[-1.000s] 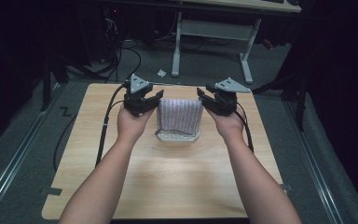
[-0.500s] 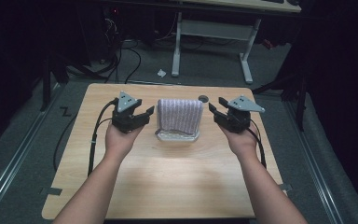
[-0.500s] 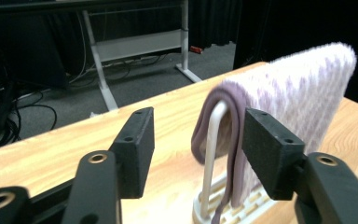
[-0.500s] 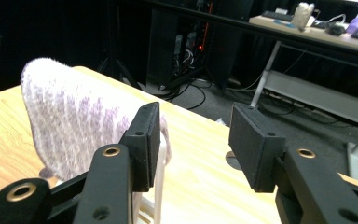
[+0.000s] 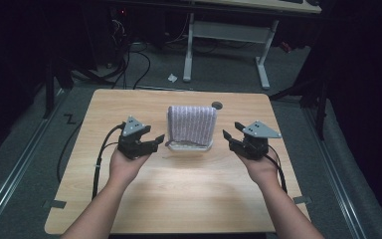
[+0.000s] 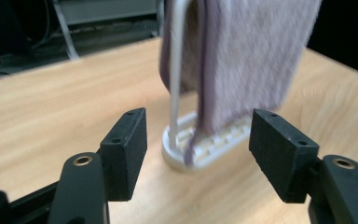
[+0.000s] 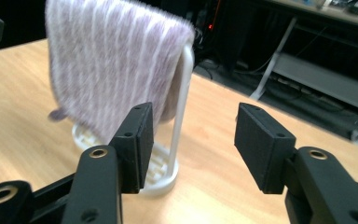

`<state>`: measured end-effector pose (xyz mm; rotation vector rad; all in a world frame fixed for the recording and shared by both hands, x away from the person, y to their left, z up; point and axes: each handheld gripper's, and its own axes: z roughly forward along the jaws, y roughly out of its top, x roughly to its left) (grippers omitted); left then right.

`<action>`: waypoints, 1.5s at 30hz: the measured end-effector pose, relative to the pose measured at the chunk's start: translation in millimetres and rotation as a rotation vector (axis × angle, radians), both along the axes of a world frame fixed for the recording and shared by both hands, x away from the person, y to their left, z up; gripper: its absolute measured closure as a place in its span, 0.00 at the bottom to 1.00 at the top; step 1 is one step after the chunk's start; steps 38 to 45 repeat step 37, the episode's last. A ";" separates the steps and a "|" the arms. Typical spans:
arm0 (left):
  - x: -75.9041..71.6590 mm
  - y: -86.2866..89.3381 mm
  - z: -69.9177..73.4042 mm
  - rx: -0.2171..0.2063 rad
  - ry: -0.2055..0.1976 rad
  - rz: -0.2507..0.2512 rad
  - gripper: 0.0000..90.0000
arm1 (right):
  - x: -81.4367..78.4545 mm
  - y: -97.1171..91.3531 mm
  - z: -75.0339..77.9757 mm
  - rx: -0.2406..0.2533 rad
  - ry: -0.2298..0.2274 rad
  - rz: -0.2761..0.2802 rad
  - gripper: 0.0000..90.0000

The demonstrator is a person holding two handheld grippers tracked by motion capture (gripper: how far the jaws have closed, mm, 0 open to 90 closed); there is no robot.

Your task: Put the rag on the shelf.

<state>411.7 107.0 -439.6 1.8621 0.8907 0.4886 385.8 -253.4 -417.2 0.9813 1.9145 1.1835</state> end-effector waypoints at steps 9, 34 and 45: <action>-25.9 -0.2 -43.4 0.043 0.094 -0.056 0.41 | -22.1 -5.1 -33.5 0.002 0.053 0.000 0.46; -96.7 35.9 -97.6 0.054 0.209 -0.048 0.39 | -92.6 -48.6 -115.4 0.021 0.223 -0.026 0.42; -95.1 38.1 -98.4 0.047 0.216 -0.045 0.38 | -90.8 -47.5 -117.1 0.010 0.224 -0.023 0.41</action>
